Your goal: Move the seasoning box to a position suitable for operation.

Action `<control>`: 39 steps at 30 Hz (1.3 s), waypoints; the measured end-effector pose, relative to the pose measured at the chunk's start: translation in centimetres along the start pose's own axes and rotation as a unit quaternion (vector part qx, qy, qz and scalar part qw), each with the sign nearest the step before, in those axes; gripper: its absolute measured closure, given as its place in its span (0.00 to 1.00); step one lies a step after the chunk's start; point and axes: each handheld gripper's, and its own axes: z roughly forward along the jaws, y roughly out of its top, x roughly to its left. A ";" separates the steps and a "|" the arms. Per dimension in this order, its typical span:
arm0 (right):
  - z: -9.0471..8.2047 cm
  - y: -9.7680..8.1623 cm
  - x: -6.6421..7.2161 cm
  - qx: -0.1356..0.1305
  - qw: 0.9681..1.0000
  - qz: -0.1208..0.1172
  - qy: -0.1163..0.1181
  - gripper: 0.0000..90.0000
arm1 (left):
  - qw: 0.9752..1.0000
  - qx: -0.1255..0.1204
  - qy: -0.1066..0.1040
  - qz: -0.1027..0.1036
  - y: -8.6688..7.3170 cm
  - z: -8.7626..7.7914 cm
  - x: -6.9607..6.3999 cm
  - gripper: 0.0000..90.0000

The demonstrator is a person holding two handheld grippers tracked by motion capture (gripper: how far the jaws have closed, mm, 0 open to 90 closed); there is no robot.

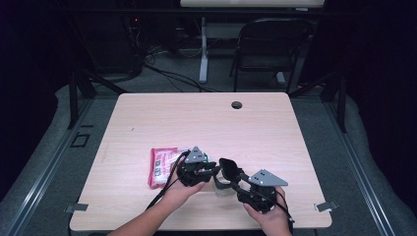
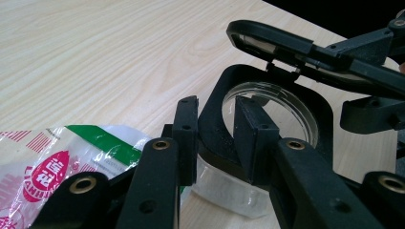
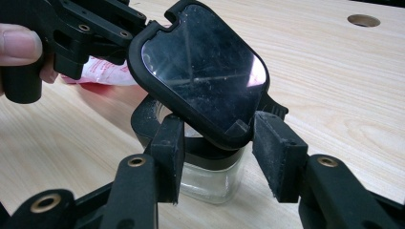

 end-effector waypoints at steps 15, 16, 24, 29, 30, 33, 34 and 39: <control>-0.7 0.1 -0.2 -0.017 1.000 0.005 -0.005 0.70 | 1.000 -0.006 0.004 0.009 -0.1 0.1 -0.1 0.79; -0.8 0.1 -0.3 -0.016 1.000 0.004 -0.004 0.71 | 1.000 -0.007 0.004 0.009 -0.1 0.1 -0.1 0.79; -1.3 0.1 -0.7 -0.018 1.000 0.014 -0.001 0.78 | 1.000 -0.010 0.002 0.008 -0.2 0.2 -0.1 0.79; -1.7 0.0 -1.0 -0.022 1.000 0.018 -0.007 0.85 | 1.000 -0.010 0.002 0.008 -0.2 0.2 -0.1 0.79; -1.7 0.0 -1.0 -0.023 1.000 0.017 -0.008 0.86 | 1.000 -0.010 0.002 0.008 -0.2 0.2 -0.1 0.79; -2.0 0.0 -1.2 -0.023 0.999 0.022 -0.011 0.88 | 1.000 -0.010 0.001 0.009 -0.2 0.2 0.0 0.79; -2.0 0.0 -1.2 -0.023 0.999 0.022 -0.011 0.88 | 1.000 -0.010 0.001 0.009 -0.2 0.2 0.0 0.79; -2.2 -0.2 -1.7 -0.022 0.999 0.035 -0.012 0.91 | 1.000 -0.011 0.000 0.009 -0.2 0.2 0.0 0.79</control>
